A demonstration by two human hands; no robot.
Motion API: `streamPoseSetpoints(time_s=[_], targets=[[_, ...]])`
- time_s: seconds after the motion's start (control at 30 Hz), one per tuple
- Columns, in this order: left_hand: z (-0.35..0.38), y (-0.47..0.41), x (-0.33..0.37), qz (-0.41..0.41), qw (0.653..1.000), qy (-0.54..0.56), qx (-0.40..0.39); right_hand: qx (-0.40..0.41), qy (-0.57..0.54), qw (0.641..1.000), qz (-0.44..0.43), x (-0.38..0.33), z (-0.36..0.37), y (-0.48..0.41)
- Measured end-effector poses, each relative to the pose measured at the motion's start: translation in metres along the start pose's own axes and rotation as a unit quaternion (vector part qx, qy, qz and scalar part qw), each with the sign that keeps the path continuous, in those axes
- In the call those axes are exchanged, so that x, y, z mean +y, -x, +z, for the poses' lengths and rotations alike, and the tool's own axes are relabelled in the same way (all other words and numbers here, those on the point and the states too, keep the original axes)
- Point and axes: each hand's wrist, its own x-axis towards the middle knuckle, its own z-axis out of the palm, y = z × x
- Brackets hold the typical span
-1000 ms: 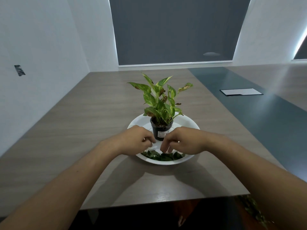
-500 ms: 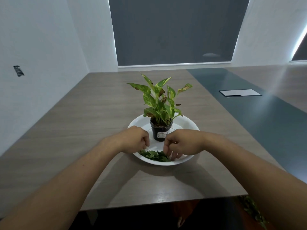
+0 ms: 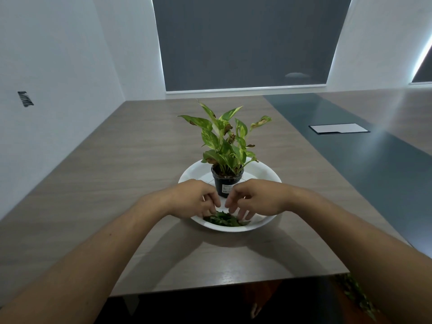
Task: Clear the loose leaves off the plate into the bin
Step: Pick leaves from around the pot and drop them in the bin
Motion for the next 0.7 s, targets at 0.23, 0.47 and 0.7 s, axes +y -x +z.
streamPoseSetpoints(time_s=[0.23, 0.47, 0.7], targets=[[-0.007, 0.0, -0.004, -0.006, 0.989, -0.143, 0.03, -0.018, 0.115, 0.993, 0.009, 0.0, -0.003, 0.002], [-0.006, -0.002, 0.004, 0.006, 0.998, -0.065, -0.004, -0.034, 0.055, 0.998, -0.011, -0.012, -0.003, 0.004], [-0.001, -0.007, -0.005, -0.033, 0.99, -0.133, 0.024, -0.008, 0.19, 0.981, 0.048, -0.009, -0.003, 0.005]])
